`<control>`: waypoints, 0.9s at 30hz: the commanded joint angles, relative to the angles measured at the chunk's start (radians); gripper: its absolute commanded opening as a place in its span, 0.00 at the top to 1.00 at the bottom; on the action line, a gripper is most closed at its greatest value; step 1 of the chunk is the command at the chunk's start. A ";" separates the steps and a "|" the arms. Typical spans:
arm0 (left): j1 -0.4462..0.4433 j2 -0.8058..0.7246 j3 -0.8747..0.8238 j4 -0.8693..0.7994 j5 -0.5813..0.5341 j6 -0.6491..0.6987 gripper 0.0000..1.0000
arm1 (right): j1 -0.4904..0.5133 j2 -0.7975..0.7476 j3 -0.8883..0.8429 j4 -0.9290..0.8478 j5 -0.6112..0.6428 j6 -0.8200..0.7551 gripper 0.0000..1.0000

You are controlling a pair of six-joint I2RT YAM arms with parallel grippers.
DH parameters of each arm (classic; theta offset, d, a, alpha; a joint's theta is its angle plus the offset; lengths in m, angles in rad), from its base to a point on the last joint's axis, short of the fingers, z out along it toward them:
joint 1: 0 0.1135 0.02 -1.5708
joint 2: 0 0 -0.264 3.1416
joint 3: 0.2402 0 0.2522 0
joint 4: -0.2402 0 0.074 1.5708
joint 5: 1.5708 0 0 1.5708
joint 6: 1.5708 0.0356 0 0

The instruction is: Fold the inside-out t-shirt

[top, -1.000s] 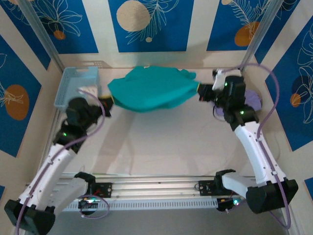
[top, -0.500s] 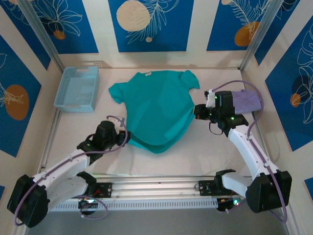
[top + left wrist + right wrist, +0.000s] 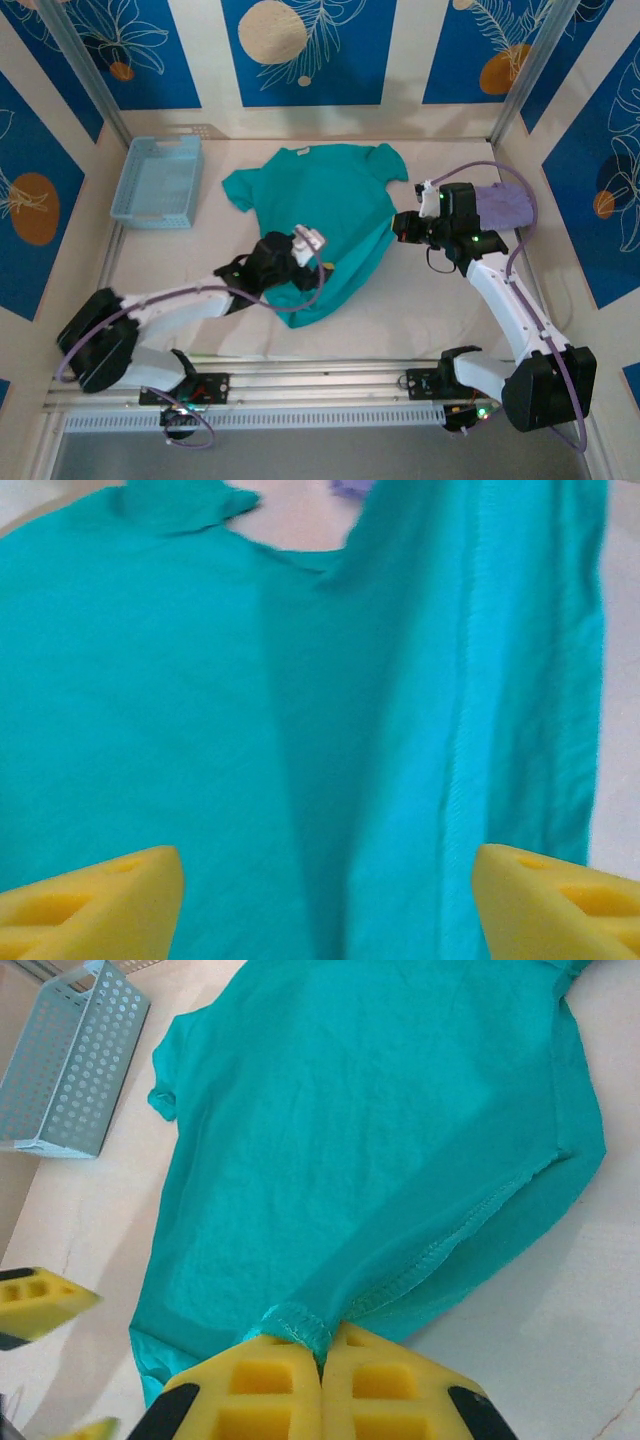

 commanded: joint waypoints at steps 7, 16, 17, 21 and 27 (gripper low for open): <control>-0.026 0.300 0.152 0.075 0.118 0.019 0.23 | -0.003 -0.005 0.028 -0.018 -0.034 -0.004 1.00; -0.023 0.397 0.191 0.065 0.082 0.015 0.39 | -0.004 0.006 0.015 -0.006 -0.023 0.000 1.00; -0.021 0.400 0.193 0.062 0.073 0.010 0.48 | -0.005 0.006 0.014 -0.009 -0.012 -0.004 1.00; -0.007 0.362 0.180 0.076 0.092 -0.031 0.82 | 0.000 0.023 0.019 -0.048 0.127 -0.026 1.00; 0.030 0.247 0.186 0.029 0.225 -0.138 1.00 | 0.106 0.049 0.044 -0.100 0.555 -0.091 0.51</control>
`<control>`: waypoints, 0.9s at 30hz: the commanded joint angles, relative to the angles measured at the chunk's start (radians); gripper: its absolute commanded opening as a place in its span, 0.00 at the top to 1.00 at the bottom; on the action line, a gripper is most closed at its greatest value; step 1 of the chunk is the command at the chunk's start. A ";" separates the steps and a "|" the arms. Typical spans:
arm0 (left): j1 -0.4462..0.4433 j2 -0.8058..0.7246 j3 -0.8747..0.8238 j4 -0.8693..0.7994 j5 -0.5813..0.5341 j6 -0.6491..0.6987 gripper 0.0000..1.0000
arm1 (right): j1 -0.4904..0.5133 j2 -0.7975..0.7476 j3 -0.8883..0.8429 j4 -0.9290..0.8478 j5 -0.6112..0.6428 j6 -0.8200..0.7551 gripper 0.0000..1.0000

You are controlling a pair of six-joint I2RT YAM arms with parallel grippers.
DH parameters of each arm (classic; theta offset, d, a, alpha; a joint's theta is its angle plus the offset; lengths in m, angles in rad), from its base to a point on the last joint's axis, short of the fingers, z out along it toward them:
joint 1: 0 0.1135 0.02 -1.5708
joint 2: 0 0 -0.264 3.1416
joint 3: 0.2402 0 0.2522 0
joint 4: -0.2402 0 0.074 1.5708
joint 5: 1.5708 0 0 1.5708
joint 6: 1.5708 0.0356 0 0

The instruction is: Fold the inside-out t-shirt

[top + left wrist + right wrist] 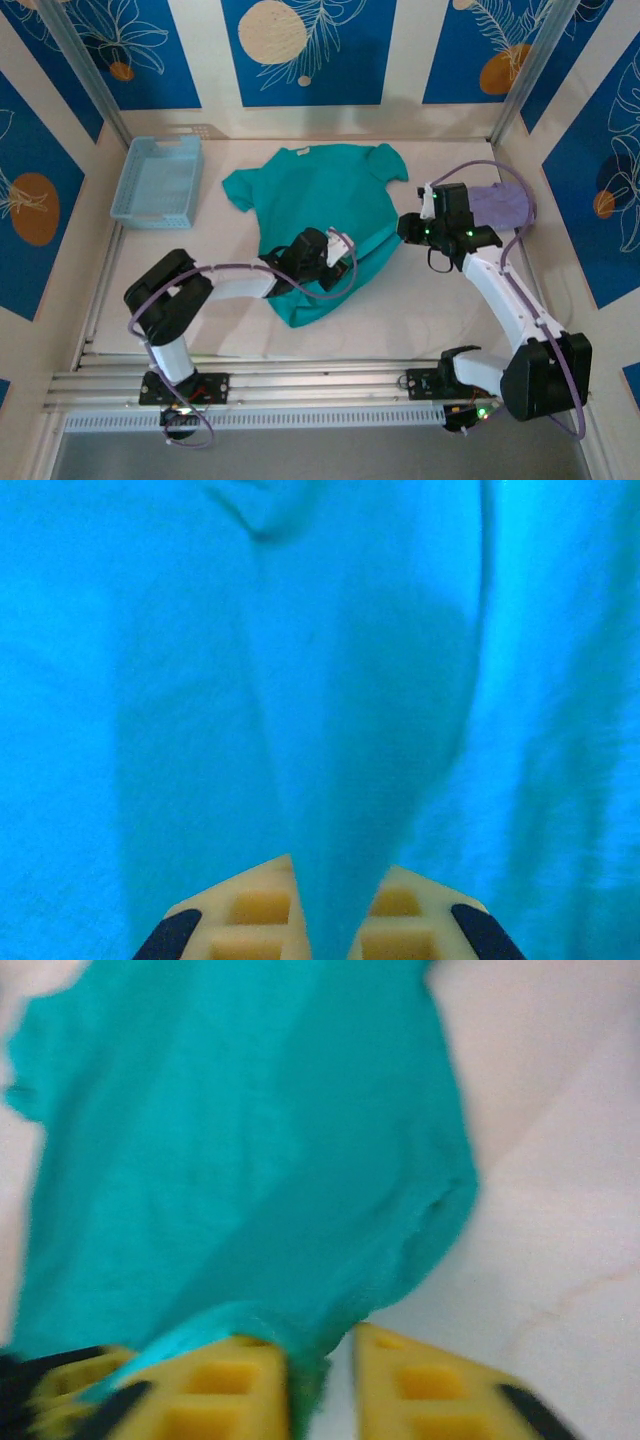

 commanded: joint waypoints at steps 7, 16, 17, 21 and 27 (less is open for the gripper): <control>0.085 -0.153 0.088 -0.174 0.185 -0.139 1.00 | 0.310 -0.300 -0.321 0.450 -0.056 -0.190 0.22; 0.186 -0.143 0.287 -0.427 0.403 -0.202 1.00 | 0.544 -0.065 -0.516 0.928 -0.007 -0.319 0.33; 0.191 -0.147 0.303 -0.441 0.417 -0.204 1.00 | 0.558 -0.009 -0.531 1.002 0.005 -0.340 0.34; 0.195 -0.160 0.369 -0.506 0.438 -0.187 1.00 | 0.607 0.204 -0.562 1.275 0.076 -0.450 0.38; 0.196 -0.188 0.430 -0.592 0.437 -0.139 1.00 | 0.612 0.443 -0.506 1.467 0.225 -0.501 0.47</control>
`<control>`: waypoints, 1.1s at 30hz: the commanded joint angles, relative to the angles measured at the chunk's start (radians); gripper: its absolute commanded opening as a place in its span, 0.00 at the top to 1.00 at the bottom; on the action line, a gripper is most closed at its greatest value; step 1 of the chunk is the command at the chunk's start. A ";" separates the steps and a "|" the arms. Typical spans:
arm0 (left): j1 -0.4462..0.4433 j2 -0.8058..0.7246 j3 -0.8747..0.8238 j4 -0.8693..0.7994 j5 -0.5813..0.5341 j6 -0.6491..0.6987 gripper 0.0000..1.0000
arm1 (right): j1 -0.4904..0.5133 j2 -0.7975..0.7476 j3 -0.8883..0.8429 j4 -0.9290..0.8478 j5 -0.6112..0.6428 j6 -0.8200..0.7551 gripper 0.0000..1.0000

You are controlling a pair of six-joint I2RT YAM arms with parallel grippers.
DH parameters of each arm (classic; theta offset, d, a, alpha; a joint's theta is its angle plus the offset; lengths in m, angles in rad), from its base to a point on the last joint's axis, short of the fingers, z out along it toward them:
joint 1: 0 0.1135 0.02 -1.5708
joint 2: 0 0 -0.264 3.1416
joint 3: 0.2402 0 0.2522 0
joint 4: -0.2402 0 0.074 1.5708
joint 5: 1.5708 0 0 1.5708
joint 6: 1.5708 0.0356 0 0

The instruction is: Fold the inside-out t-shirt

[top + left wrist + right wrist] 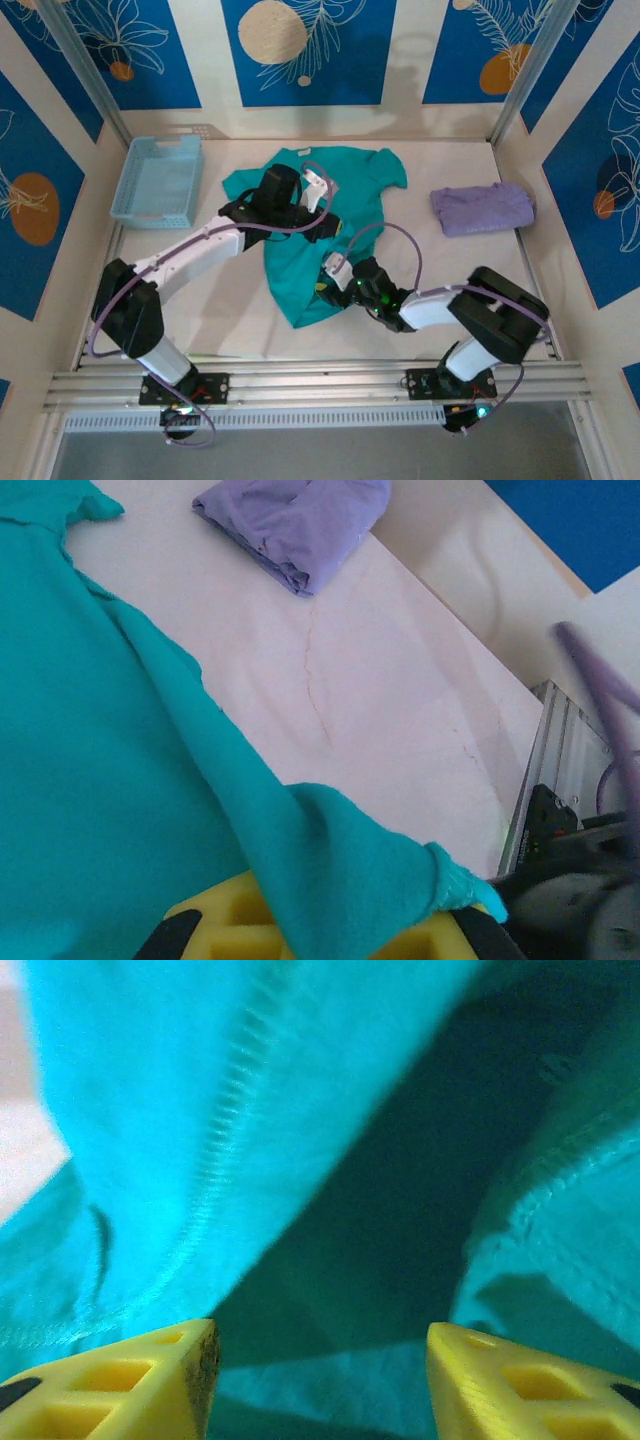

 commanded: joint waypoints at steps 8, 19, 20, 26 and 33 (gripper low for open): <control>0.006 -0.081 0.082 -0.149 0.016 0.070 1.00 | -0.002 0.217 0.125 0.287 0.225 -0.160 0.57; 0.007 -0.143 0.048 -0.183 -0.043 0.118 1.00 | -0.068 0.185 0.208 0.093 0.312 -0.021 0.64; 0.006 -0.138 0.053 -0.174 -0.027 0.107 1.00 | -0.055 0.195 0.221 0.083 0.306 -0.048 0.63; -0.010 -0.100 0.123 -0.133 0.024 0.054 1.00 | 0.032 0.276 0.287 0.116 0.343 -0.233 0.60; -0.019 -0.091 0.154 -0.150 0.043 0.057 1.00 | 0.024 0.322 0.391 0.018 0.377 -0.256 0.51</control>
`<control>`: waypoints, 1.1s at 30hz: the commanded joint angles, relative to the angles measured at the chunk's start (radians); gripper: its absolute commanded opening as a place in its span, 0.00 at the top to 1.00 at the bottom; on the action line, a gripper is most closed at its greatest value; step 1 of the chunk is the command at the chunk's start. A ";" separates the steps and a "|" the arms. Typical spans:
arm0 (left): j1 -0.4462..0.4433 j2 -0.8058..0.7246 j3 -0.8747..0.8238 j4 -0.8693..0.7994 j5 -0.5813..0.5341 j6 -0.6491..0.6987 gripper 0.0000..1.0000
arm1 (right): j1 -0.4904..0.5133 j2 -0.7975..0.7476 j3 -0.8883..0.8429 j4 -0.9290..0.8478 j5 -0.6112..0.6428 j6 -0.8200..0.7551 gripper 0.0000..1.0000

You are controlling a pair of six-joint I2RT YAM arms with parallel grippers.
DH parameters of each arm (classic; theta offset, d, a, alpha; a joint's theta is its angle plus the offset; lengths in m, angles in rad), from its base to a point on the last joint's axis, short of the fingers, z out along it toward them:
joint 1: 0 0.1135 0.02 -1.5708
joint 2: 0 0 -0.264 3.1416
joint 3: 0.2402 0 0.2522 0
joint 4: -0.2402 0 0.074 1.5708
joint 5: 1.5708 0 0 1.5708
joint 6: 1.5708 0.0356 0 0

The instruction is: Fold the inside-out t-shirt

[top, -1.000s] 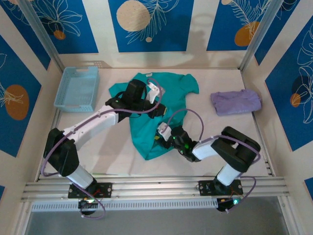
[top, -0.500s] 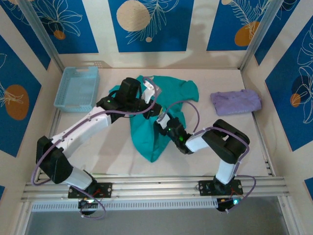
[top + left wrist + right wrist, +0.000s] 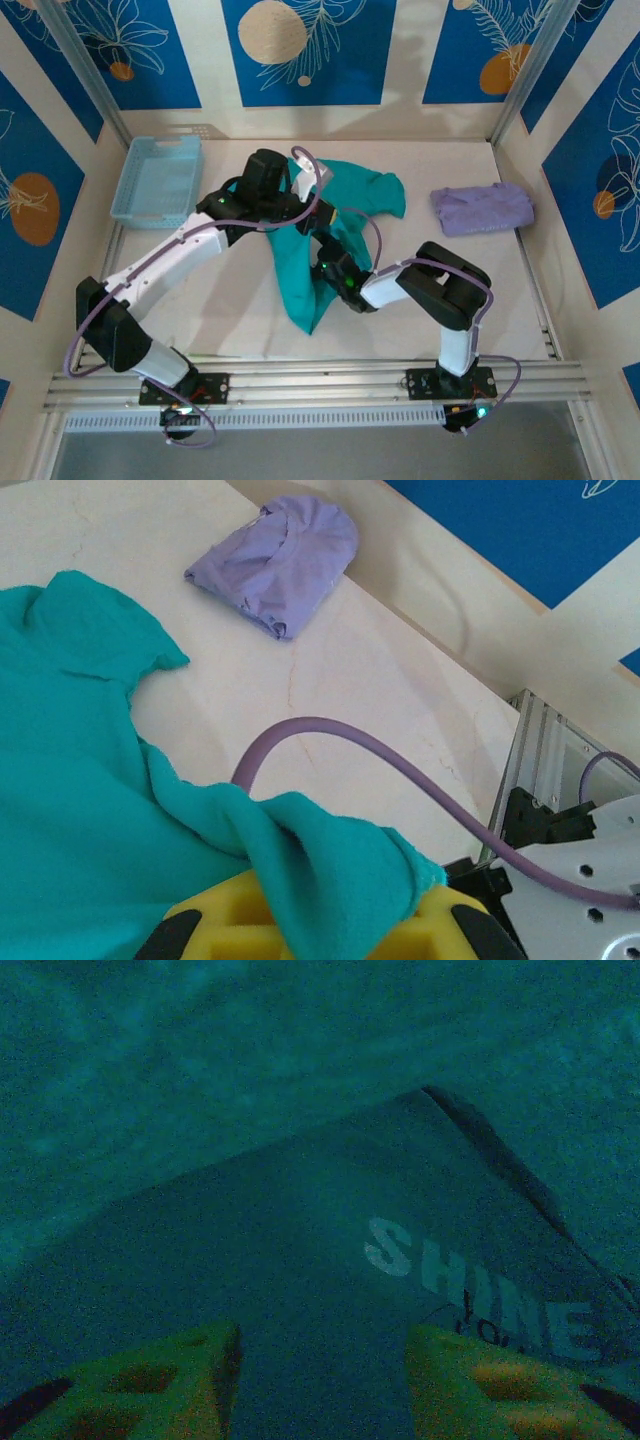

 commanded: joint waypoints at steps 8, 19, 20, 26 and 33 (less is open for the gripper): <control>-0.012 -0.061 0.012 0.066 0.186 -0.010 1.00 | -0.118 0.040 0.254 -0.428 0.011 0.164 0.30; -0.012 -0.066 0.072 0.052 0.216 0.016 1.00 | -0.166 0.089 0.442 -0.710 0.018 0.275 0.18; -0.012 -0.074 0.073 0.046 0.212 0.023 1.00 | -0.174 0.086 0.445 -0.716 0.011 0.269 0.18; -0.013 -0.119 0.080 0.045 0.159 0.056 1.00 | -0.217 0.093 0.482 -0.811 -0.047 0.251 0.16; -0.012 -0.080 0.196 0.132 0.231 -0.019 1.00 | -0.234 0.194 0.630 -1.001 -0.031 0.277 0.02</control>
